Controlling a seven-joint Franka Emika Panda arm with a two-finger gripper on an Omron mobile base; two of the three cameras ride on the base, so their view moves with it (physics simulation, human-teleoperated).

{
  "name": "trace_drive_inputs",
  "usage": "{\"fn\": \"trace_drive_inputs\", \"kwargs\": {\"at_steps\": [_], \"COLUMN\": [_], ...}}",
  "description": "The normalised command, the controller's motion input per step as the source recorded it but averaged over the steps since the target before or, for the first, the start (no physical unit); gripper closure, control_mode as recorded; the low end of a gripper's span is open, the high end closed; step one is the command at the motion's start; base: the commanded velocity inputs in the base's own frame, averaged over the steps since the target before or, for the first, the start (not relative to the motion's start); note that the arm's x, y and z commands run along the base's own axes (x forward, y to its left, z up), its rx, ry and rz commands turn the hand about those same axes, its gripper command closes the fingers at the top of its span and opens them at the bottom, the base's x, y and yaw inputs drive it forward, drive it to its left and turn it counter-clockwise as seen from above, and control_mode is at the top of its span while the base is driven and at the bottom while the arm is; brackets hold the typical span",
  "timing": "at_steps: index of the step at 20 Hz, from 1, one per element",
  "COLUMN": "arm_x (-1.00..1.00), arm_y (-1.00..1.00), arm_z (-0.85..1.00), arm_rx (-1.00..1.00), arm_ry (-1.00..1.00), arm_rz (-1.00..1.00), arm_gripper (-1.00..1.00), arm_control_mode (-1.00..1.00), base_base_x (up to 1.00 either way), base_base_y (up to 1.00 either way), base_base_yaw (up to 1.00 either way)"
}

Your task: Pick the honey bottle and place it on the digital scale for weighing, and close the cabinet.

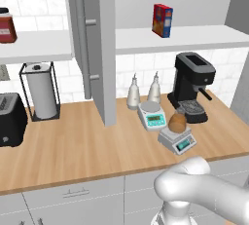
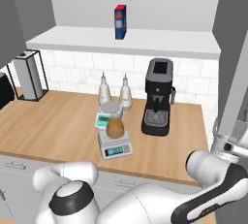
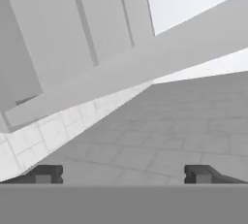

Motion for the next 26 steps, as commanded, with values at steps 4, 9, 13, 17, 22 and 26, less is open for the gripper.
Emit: {"fn": "trace_drive_inputs", "kwargs": {"at_steps": [4,9,13,17,22,26], "arm_x": [-0.32,-0.13,0.01,0.00,-0.23,-0.22], "arm_y": [-0.08,0.19,0.06,0.19,0.49,1.00], "arm_z": [0.12,0.40,0.61,0.83,0.72,0.46], "arm_rx": [0.00,-0.05,-0.02,-0.07,-0.17,-0.35], "arm_ry": [0.00,0.00,0.00,0.00,-0.02,-0.29], "arm_rz": [-0.12,-0.08,-0.01,0.00,0.04,0.17], "arm_gripper": [-1.00,-1.00,-1.00,-1.00,-1.00,-1.00], "arm_control_mode": [-1.00,-1.00,-1.00,-1.00,-1.00,-1.00], "base_base_x": [0.00,0.00,0.00,0.00,0.00,0.00], "base_base_y": [0.00,0.00,0.00,0.00,0.00,0.00], "base_base_yaw": [0.00,0.00,0.00,0.00,0.00,0.00]}}
